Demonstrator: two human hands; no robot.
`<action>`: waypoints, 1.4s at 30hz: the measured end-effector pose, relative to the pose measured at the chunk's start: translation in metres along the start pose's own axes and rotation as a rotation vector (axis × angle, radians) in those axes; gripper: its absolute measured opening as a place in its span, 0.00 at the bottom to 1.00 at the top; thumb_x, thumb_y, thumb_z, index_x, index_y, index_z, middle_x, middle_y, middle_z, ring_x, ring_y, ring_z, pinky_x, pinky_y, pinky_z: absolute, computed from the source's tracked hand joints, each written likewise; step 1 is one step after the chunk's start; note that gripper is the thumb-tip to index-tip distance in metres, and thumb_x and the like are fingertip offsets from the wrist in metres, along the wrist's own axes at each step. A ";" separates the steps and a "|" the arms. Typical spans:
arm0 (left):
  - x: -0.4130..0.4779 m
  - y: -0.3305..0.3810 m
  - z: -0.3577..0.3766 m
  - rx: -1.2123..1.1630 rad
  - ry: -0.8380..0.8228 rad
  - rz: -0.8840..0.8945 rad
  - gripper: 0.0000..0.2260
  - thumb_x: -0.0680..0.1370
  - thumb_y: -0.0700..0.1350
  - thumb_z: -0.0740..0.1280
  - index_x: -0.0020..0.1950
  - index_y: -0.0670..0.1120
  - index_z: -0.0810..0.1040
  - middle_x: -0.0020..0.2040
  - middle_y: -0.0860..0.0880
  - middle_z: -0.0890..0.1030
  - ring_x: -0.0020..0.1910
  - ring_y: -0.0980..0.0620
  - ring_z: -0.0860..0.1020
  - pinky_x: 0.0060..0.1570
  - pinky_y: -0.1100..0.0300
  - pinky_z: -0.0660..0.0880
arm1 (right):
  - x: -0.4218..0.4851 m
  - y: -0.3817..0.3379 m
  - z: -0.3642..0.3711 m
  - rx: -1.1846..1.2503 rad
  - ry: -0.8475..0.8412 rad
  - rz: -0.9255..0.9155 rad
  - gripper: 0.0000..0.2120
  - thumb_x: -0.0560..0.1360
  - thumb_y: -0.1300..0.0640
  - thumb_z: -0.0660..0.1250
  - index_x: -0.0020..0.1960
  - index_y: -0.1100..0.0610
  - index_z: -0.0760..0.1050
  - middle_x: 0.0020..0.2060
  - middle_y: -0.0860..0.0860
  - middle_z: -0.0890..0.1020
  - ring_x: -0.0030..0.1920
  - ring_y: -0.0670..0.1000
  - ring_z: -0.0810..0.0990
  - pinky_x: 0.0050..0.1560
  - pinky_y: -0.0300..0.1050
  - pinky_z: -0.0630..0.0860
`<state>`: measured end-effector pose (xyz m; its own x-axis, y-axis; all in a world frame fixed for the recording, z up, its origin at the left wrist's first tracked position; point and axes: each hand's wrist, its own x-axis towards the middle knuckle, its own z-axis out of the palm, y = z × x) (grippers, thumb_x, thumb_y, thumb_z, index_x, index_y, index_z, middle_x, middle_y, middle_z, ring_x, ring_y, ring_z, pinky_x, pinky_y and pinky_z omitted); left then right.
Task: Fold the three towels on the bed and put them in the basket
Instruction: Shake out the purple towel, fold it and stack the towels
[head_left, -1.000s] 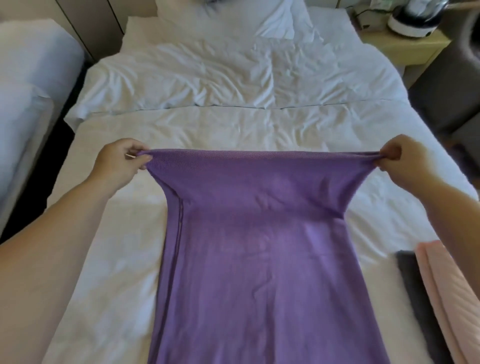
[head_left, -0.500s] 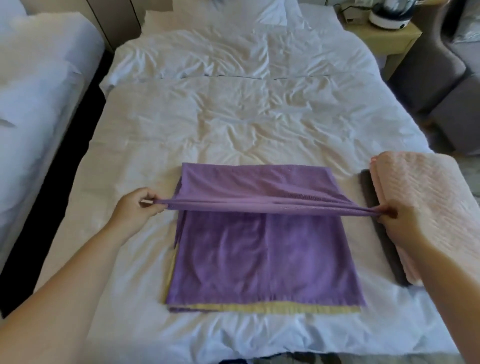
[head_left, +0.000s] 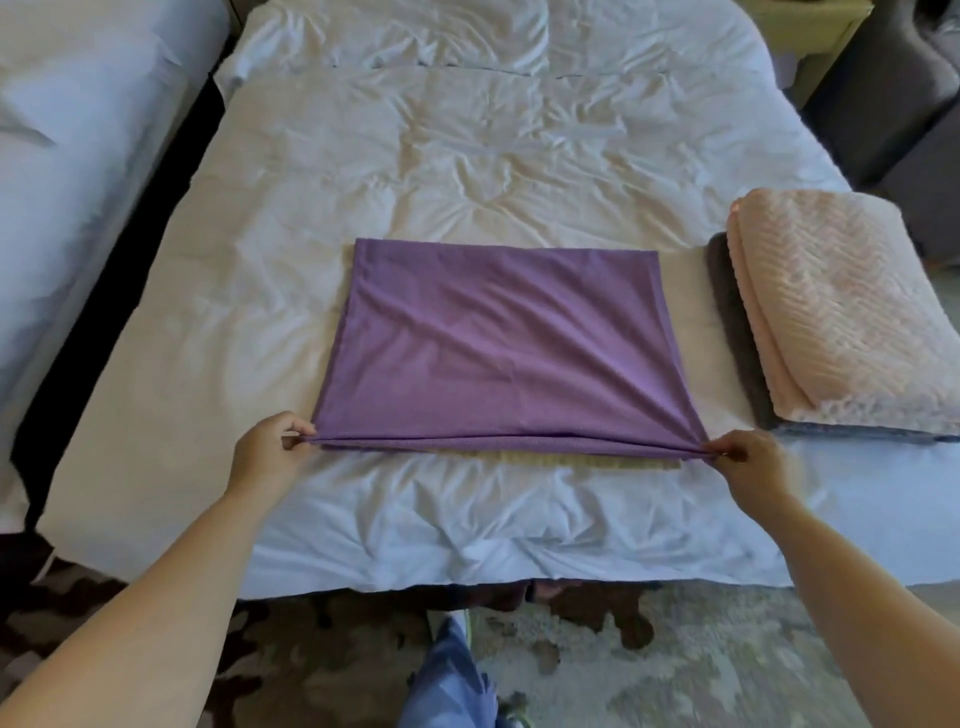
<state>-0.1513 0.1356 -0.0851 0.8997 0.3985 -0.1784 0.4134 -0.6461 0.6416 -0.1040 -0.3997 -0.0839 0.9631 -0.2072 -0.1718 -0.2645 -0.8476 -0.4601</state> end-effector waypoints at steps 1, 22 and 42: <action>-0.001 -0.002 0.005 0.031 0.025 0.009 0.09 0.71 0.32 0.71 0.42 0.45 0.79 0.46 0.43 0.83 0.40 0.46 0.79 0.40 0.62 0.71 | -0.002 0.002 0.006 -0.008 -0.010 -0.003 0.05 0.70 0.64 0.72 0.46 0.61 0.83 0.45 0.60 0.80 0.46 0.61 0.77 0.43 0.46 0.67; -0.012 0.071 0.066 0.424 -0.107 0.631 0.15 0.66 0.51 0.76 0.50 0.50 0.83 0.51 0.50 0.81 0.50 0.44 0.78 0.51 0.51 0.72 | -0.019 -0.081 0.054 -0.115 -0.133 -0.371 0.14 0.70 0.58 0.73 0.55 0.55 0.79 0.51 0.54 0.78 0.54 0.59 0.74 0.54 0.51 0.71; 0.062 0.141 0.117 0.499 -0.283 0.642 0.26 0.77 0.63 0.49 0.74 0.58 0.64 0.78 0.51 0.58 0.76 0.46 0.57 0.73 0.43 0.53 | 0.054 -0.137 0.084 -0.109 -0.123 -0.289 0.29 0.77 0.37 0.52 0.76 0.42 0.52 0.74 0.37 0.50 0.76 0.47 0.46 0.74 0.50 0.46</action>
<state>-0.0206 -0.0075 -0.0930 0.9541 -0.2763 -0.1156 -0.2335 -0.9280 0.2905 -0.0202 -0.2533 -0.1030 0.9824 0.1044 -0.1550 0.0320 -0.9112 -0.4108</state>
